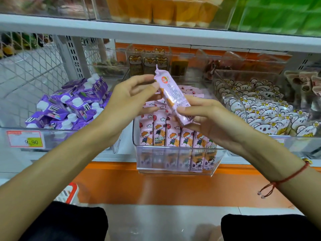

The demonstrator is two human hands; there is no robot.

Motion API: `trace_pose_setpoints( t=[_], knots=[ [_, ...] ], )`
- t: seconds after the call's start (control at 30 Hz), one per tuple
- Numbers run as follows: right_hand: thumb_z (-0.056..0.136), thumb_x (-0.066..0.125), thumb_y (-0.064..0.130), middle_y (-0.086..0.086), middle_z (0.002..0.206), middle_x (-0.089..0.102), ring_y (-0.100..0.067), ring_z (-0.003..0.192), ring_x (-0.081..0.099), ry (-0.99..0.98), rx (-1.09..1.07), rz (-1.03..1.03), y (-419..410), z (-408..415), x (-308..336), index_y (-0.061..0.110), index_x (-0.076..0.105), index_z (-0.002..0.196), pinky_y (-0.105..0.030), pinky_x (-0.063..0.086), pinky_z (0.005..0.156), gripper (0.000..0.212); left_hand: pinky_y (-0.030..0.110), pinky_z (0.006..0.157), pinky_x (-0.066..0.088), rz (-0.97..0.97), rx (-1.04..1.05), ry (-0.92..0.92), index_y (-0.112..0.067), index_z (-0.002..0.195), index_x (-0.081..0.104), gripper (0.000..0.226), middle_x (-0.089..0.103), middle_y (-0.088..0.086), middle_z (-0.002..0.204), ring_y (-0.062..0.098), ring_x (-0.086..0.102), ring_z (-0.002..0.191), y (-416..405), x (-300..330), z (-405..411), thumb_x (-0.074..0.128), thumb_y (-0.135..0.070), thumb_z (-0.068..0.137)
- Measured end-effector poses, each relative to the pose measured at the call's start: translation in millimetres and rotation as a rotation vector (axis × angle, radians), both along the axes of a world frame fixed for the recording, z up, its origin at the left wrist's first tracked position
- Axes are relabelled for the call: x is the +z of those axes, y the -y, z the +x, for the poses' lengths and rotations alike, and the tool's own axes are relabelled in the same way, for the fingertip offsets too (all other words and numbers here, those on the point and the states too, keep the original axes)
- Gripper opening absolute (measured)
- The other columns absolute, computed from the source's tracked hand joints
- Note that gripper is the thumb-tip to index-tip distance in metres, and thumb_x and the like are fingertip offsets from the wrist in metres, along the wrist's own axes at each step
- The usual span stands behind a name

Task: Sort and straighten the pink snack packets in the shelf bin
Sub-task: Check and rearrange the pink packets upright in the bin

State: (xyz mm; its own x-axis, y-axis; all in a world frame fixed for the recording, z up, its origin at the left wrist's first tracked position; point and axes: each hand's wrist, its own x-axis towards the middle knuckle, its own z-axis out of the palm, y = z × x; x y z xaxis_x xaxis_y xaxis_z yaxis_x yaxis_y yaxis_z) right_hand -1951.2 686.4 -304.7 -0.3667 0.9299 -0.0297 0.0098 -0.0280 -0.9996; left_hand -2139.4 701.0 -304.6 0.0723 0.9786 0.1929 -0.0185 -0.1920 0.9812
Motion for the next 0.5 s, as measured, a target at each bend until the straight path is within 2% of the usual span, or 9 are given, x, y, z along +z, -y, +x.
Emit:
trace_pose_setpoints(
  t=[0.07,0.17,0.27,0.33,0.43,0.5],
  knots=[
    [0.071,0.066,0.017,-0.003,0.104,0.073,-0.013,0.084,0.068,-0.071,0.053,-0.053,-1,1,-2,0.015,0.068,0.112,-0.025,0.055,0.086,0.041,0.022,0.07,0.058,-0.005,0.003,0.029,-0.013,0.128,0.056,0.038,0.072,0.002,0.108,0.009,0.07,0.095,0,-1,-1,0.061,-0.022,0.092],
    [0.069,0.067,0.016,-0.007,0.1,0.073,-0.015,0.076,0.071,-0.138,0.019,-0.099,-1,0,-3,0.011,0.06,0.12,-0.026,0.058,0.075,0.052,0.02,0.068,0.057,-0.009,0.014,0.043,-0.015,0.13,0.054,0.042,0.071,0.001,0.107,0.008,0.069,0.097,-2,-1,-2,0.063,-0.024,0.09],
    [0.063,0.073,0.021,-0.007,0.091,0.075,-0.017,0.074,0.072,-0.137,-0.06,-0.042,-3,-1,-5,0.013,0.059,0.109,-0.023,0.057,0.066,0.049,0.021,0.068,0.057,-0.008,0.023,0.044,-0.02,0.128,0.057,0.04,0.072,-0.005,0.103,0.006,0.068,0.092,-2,0,-4,0.064,-0.026,0.089],
    [0.06,0.075,0.024,-0.005,0.088,0.075,-0.017,0.074,0.071,-0.087,-0.093,0.045,-4,-1,-6,0.013,0.061,0.104,-0.021,0.055,0.064,0.047,0.022,0.071,0.058,0.027,0.018,-0.005,-0.023,0.119,0.064,0.03,0.073,-0.006,0.101,0.004,0.067,0.09,-3,-1,-4,0.064,-0.028,0.089],
    [0.069,0.071,0.027,0.0,0.091,0.074,-0.01,0.081,0.069,-0.051,-0.132,0.124,-8,3,-6,0.012,0.066,0.106,-0.02,0.054,0.071,0.041,0.023,0.078,0.058,0.092,0.026,-0.068,-0.022,0.105,0.067,0.026,0.073,-0.007,0.1,0.003,0.067,0.093,-4,1,-7,0.069,-0.032,0.081],
    [0.077,0.068,0.029,0.002,0.097,0.074,-0.008,0.092,0.067,0.025,-0.159,0.17,-11,7,-6,0.015,0.069,0.11,-0.026,0.053,0.085,0.037,0.018,0.077,0.056,0.124,0.011,-0.088,-0.019,0.106,0.064,0.035,0.073,-0.008,0.101,0.004,0.069,0.095,-5,3,-10,0.072,-0.031,0.074]
  ],
)
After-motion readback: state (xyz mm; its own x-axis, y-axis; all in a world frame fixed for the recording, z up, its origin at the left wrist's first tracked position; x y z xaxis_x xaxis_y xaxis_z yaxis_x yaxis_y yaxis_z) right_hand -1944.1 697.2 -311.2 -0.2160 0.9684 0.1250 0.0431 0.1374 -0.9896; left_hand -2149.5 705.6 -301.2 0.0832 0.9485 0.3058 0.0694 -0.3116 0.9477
